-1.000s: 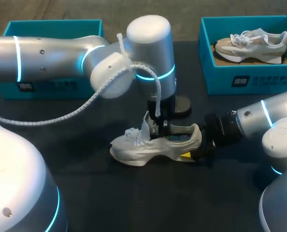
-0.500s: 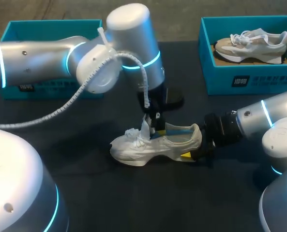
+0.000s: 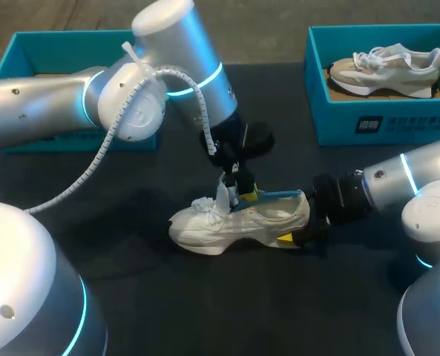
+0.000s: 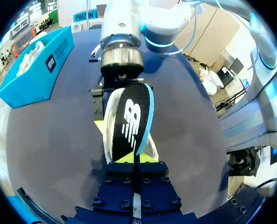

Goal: Take the shoe out of the shoebox, open the shoe tongue, remove and reinsert the insole, then place the shoe into the shoebox

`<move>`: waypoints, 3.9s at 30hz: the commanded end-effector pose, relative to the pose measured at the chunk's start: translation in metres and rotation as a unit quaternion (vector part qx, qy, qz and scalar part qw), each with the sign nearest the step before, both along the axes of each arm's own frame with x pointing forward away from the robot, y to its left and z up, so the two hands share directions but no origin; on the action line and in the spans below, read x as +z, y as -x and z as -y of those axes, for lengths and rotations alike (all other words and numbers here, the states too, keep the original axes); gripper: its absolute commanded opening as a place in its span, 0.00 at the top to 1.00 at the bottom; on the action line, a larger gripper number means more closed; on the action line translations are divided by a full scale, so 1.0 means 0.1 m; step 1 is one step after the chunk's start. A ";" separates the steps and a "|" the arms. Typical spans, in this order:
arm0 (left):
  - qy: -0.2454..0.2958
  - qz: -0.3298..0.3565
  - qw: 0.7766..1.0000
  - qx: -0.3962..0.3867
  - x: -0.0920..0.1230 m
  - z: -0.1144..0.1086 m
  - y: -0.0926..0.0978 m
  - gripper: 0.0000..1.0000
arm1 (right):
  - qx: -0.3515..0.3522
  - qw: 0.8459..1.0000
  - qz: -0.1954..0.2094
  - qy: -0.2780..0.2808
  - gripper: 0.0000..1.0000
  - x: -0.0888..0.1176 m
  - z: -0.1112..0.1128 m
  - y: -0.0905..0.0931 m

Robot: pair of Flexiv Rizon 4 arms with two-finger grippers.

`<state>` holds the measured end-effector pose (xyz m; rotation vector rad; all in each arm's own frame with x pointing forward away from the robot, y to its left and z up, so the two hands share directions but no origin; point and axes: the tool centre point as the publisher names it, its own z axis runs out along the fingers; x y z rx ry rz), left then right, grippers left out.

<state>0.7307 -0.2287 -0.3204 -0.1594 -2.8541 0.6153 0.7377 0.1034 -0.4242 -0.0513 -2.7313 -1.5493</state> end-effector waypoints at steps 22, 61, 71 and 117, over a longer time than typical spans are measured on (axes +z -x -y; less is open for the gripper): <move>0.023 -0.029 0.999 -0.015 -0.02 0.36 0.07 0.72 | -0.001 1.000 0.000 0.002 1.00 0.00 0.00 0.01; 0.044 0.159 0.986 -0.035 -0.10 0.44 0.14 0.54 | -0.001 1.000 0.000 0.002 1.00 0.00 0.00 0.01; 0.041 0.202 0.978 -0.020 -0.07 0.49 0.11 0.55 | -0.001 1.000 0.000 0.002 1.00 0.00 0.00 0.01; 0.076 0.210 0.975 -0.013 0.11 0.49 0.01 1.00 | -0.001 1.000 0.000 0.002 1.00 0.00 0.00 0.01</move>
